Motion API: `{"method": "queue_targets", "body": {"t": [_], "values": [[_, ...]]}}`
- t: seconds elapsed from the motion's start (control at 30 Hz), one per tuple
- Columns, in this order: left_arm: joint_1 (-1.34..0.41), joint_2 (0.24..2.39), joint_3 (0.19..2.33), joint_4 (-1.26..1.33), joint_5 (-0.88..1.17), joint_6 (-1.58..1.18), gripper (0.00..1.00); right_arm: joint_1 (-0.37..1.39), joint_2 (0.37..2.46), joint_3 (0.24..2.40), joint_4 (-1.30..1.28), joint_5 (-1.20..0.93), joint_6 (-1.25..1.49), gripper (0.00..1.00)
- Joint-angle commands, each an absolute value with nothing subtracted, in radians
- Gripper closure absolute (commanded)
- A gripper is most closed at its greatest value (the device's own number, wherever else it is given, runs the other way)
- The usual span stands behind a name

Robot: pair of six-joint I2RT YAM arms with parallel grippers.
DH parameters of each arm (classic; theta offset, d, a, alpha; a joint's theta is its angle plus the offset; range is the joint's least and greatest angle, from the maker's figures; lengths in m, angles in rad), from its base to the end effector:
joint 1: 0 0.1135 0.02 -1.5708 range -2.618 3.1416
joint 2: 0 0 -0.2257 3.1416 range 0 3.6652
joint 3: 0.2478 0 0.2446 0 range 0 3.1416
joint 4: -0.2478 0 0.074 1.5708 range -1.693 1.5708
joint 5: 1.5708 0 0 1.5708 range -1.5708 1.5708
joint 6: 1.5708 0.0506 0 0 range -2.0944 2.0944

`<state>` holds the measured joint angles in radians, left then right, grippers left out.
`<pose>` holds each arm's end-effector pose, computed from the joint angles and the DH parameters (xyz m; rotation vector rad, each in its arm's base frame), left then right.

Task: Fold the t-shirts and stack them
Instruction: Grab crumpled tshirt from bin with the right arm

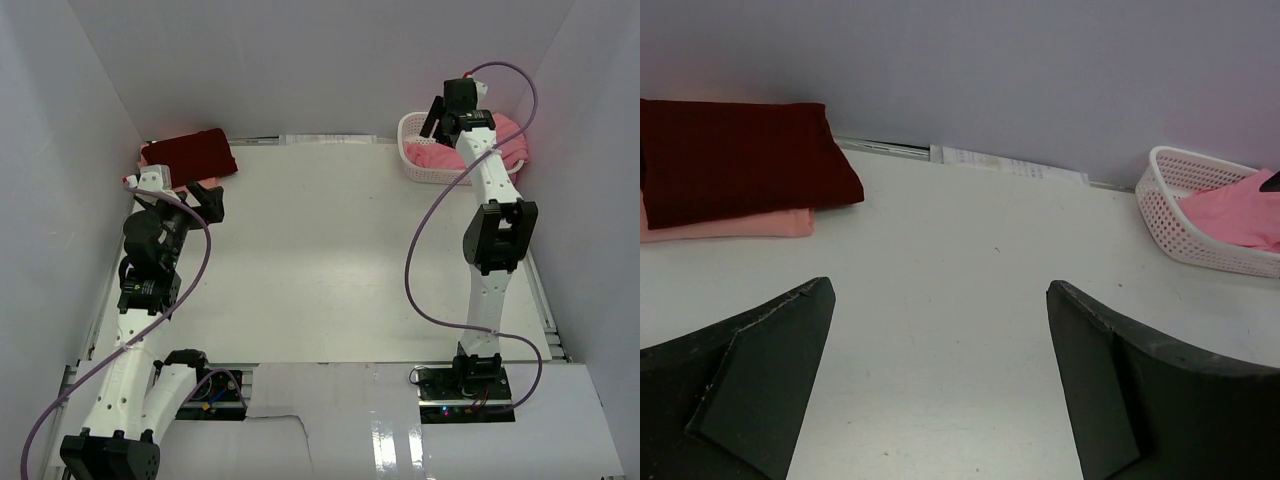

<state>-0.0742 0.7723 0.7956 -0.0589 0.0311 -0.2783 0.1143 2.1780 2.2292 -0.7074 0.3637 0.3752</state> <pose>0.2178 -0.0178 0.3321 -0.1403 1.6083 -0.2979 0.4776 0.0367 0.2969 0.4773 2.1275 -0.1285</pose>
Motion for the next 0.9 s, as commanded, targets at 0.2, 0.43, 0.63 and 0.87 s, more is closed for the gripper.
{"method": "queue_targets", "body": {"t": [0.2,0.43,0.63,0.87], "values": [[-0.078,0.807,0.821,-0.052,0.112,-0.268,0.02,0.063,2.302,2.23,-0.52,0.5,0.4,0.1],[-0.08,0.824,0.822,-0.054,0.132,-0.265,0.02,0.041,2.379,2.23,-0.404,0.56,0.388,0.1],[-0.086,0.844,0.827,-0.055,0.135,-0.261,0.02,0.022,2.45,2.243,-0.373,0.572,0.402,0.1],[-0.087,0.861,0.831,-0.063,0.135,-0.255,0.02,0.012,2.496,2.235,-0.371,0.508,0.431,0.1]]}}
